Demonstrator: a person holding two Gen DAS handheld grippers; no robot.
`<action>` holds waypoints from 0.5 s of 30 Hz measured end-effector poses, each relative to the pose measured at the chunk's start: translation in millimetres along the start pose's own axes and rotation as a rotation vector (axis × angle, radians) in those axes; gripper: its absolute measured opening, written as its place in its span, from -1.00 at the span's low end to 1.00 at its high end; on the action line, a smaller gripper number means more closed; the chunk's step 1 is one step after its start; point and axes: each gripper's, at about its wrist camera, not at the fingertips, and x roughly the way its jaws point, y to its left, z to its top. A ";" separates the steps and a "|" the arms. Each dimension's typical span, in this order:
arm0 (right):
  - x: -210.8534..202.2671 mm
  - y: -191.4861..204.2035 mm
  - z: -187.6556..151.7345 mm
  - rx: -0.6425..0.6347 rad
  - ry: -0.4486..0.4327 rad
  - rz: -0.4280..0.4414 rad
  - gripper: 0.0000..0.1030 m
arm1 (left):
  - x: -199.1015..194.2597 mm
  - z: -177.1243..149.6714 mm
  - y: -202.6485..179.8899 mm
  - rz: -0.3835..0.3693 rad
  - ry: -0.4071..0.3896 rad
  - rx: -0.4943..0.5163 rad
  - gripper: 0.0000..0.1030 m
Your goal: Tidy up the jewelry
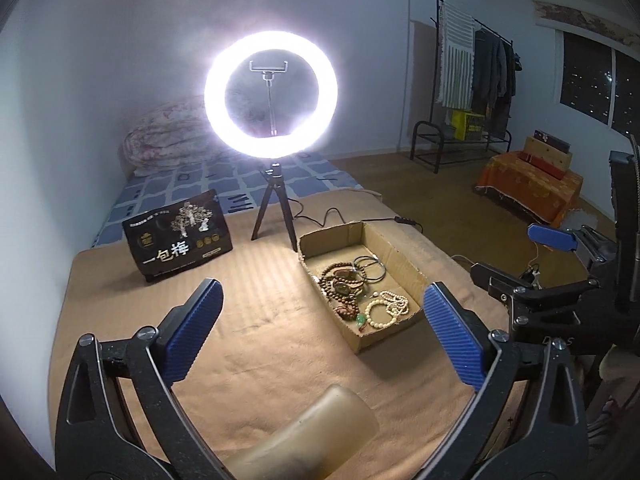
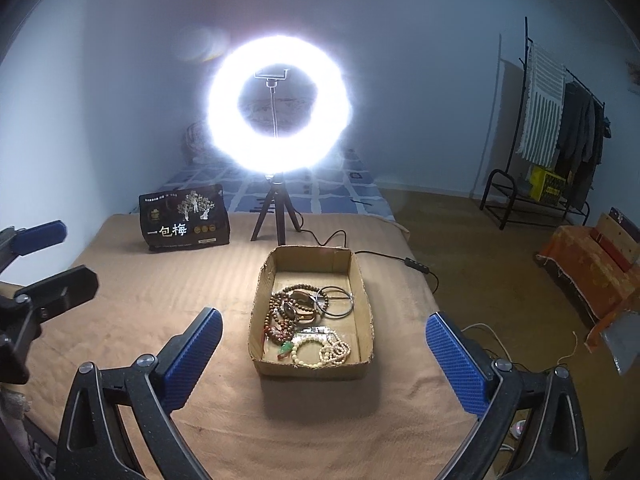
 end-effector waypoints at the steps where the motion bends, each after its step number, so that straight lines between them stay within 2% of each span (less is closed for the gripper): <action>1: -0.5 0.2 -1.1 0.001 -0.003 -0.003 0.99 | -0.9 -2.0 0.4 0.009 -0.002 -0.002 0.99; 10: 1.7 -2.6 -4.8 0.033 -0.019 -0.018 0.99 | 5.0 -12.3 5.9 0.036 0.037 -0.030 0.99; 15: 1.6 -2.9 -4.7 0.041 -0.020 -0.017 0.99 | 4.2 -12.8 7.0 0.050 0.032 -0.030 0.99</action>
